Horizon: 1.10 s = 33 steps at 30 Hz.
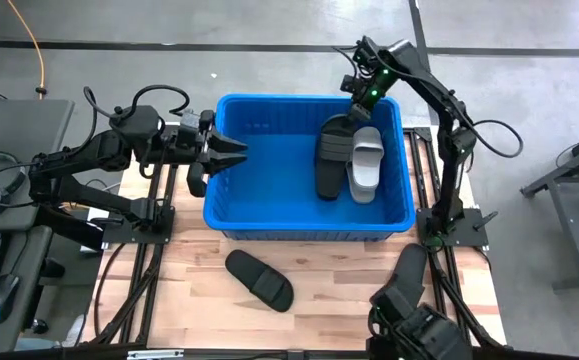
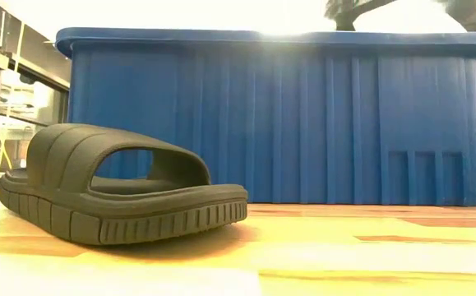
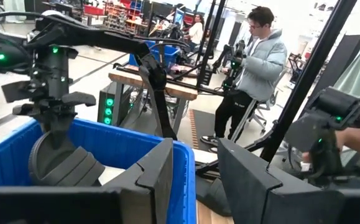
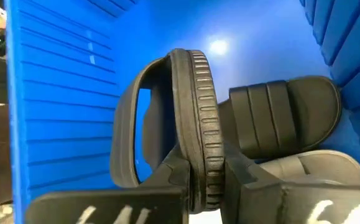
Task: Pick and place slides into bin
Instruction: Put the left black slide into the blue bin
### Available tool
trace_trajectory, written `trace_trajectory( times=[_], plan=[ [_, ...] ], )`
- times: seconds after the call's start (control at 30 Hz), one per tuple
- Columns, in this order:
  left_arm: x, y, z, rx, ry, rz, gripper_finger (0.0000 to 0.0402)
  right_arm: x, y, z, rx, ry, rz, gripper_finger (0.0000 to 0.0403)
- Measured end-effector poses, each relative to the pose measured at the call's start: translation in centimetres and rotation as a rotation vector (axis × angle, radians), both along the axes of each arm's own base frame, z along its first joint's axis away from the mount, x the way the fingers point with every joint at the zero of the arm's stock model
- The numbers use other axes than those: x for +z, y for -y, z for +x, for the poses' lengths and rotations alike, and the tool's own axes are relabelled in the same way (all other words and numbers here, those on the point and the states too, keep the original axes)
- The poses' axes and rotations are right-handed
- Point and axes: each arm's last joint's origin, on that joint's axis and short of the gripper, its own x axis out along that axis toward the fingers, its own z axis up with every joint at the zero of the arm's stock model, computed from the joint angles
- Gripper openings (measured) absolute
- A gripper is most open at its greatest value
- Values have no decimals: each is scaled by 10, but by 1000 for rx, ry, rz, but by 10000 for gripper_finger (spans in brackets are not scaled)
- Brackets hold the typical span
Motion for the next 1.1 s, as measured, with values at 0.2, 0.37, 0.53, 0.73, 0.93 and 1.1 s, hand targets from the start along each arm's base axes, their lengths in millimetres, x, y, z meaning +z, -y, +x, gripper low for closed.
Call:
trace_trajectory(
  times=[0.2,0.37,0.53,0.73,0.93,1.1],
  plan=[
    [0,0,0,-13,2,-18,117,-16,8,6,12,-27,23,16],
    [0,1,0,-34,3,-21,117,-25,13,9,17,-60,21,16],
    [0,1,0,-33,5,-39,117,-27,14,8,2,-120,-13,16],
    [0,1,0,-33,5,-40,118,-27,15,8,-13,-132,-21,41],
    [0,1,0,-33,5,-39,117,-27,14,12,14,-122,-43,25],
    [0,1,0,-32,5,-39,117,-28,15,12,-10,-149,-59,27]
  ],
)
